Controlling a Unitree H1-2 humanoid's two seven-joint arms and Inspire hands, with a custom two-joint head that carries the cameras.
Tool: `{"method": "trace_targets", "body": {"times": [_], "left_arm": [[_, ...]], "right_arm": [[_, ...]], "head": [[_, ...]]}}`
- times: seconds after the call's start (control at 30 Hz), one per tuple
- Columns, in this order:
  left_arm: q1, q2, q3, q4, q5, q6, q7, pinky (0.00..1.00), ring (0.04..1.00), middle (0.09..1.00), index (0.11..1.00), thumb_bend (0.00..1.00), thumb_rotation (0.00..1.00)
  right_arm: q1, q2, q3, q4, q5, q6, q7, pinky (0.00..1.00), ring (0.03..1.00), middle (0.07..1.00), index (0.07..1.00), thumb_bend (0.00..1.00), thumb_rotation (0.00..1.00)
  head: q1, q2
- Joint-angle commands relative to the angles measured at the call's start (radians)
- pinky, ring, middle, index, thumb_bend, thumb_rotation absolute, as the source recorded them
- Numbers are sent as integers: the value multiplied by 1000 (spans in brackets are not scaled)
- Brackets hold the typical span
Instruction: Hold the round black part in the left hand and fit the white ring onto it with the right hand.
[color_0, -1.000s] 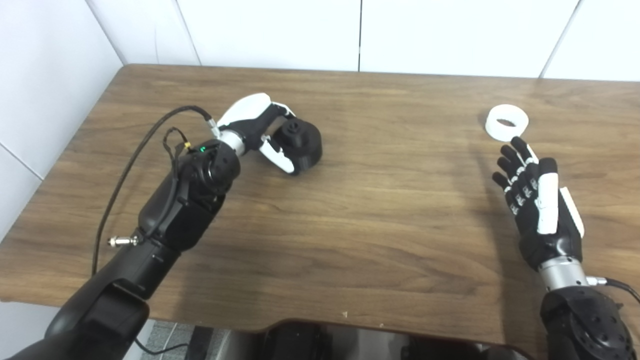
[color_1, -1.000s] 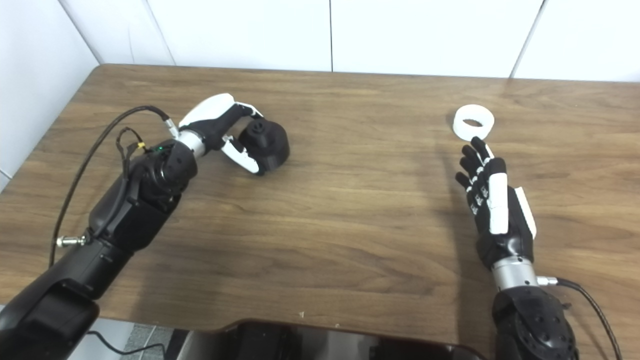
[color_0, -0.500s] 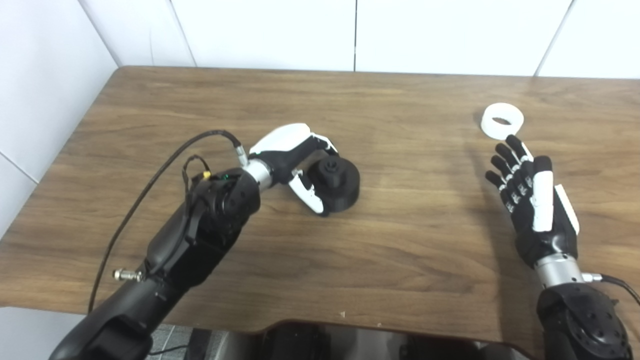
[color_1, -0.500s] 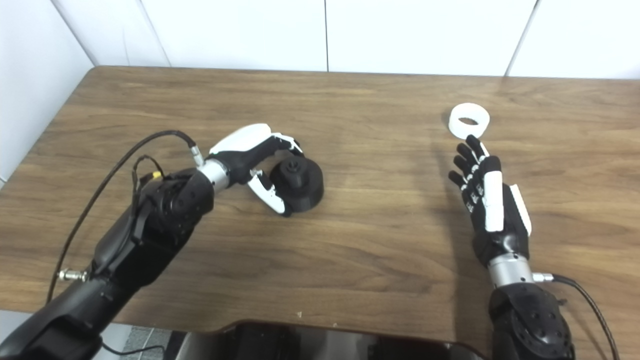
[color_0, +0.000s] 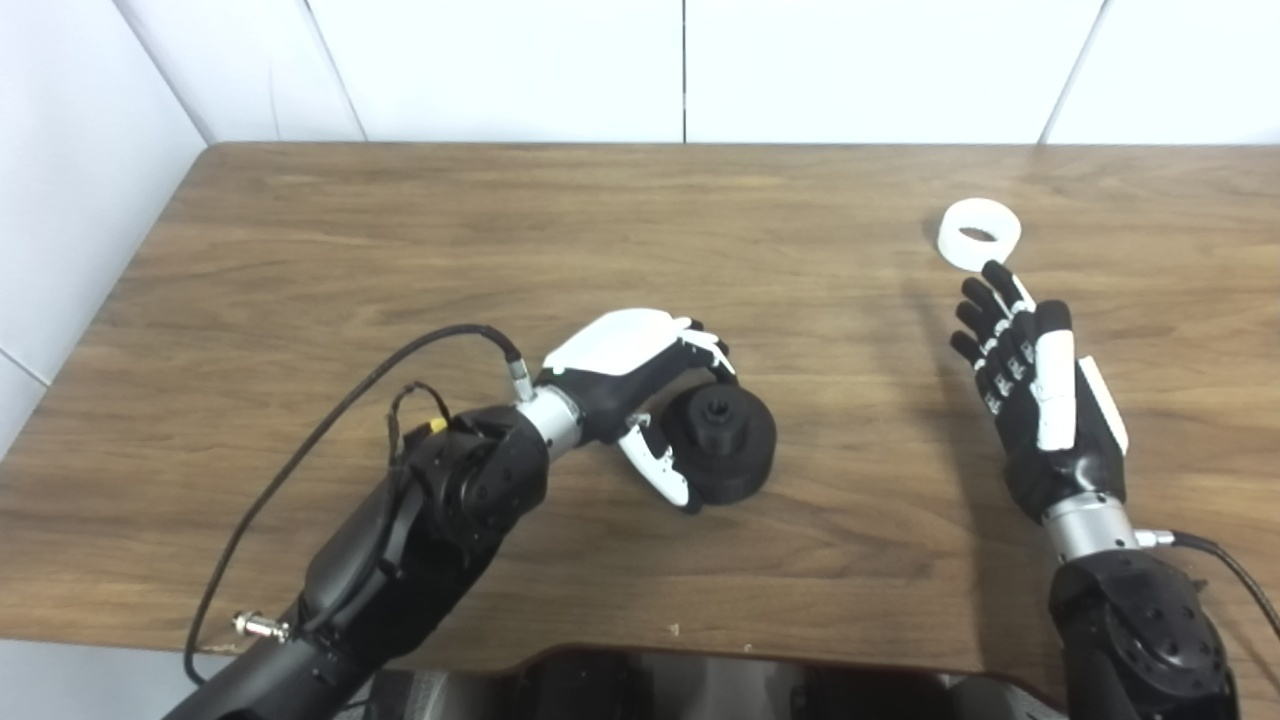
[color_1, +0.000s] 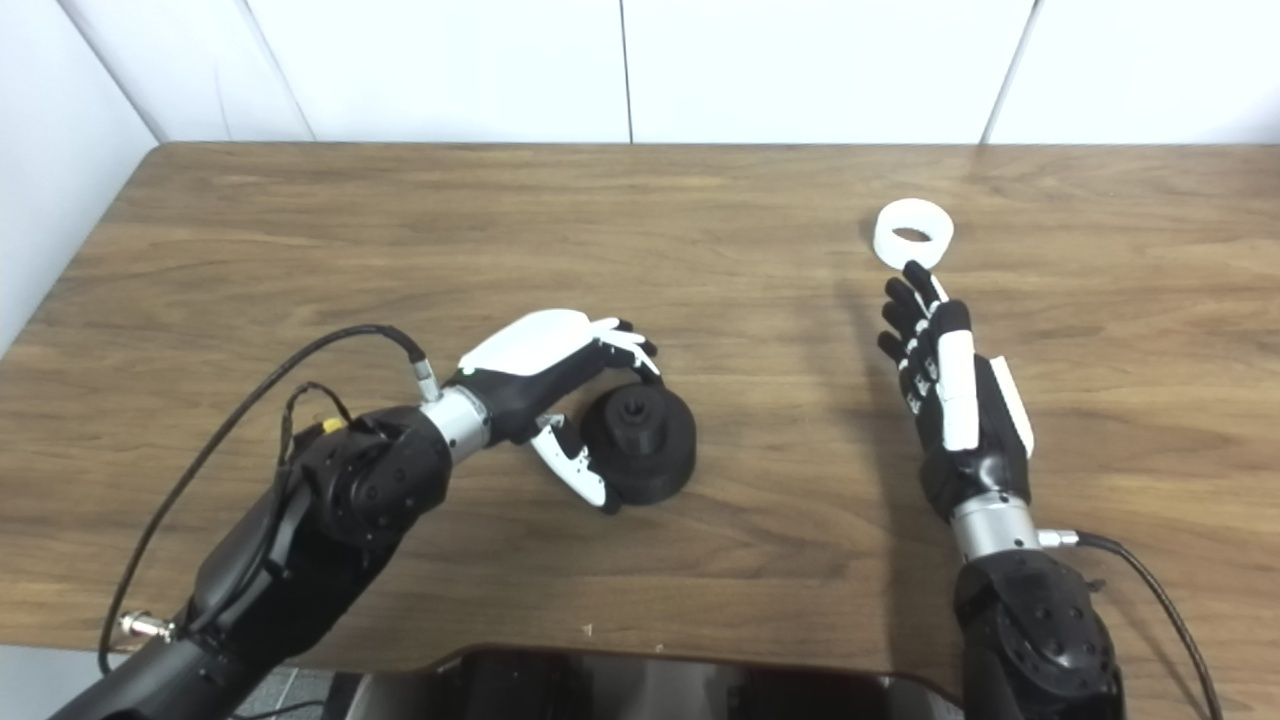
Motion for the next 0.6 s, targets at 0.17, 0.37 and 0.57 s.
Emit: {"method": "trace_targets", "body": {"times": [0.17,0.37,0.57], "left_arm": [[9,-36,-9,-12,21,-52,23,809,980,902,634,882,131],[18,-55,-10,-15,41,-68,20,818,977,897,637,877,129],[21,-54,-1,-12,43,-82,32,817,973,894,627,884,125]], "right_arm": [[-1,15,7,-67,-5,-7,-9,932,953,943,951,684,1000],[-1,10,13,-68,-10,-6,-7,941,961,951,960,673,1000],[-5,8,9,-67,-9,-9,-6,939,955,945,954,669,1000]], "head": [[-15,-1],[-21,-2],[-23,-5]]}}
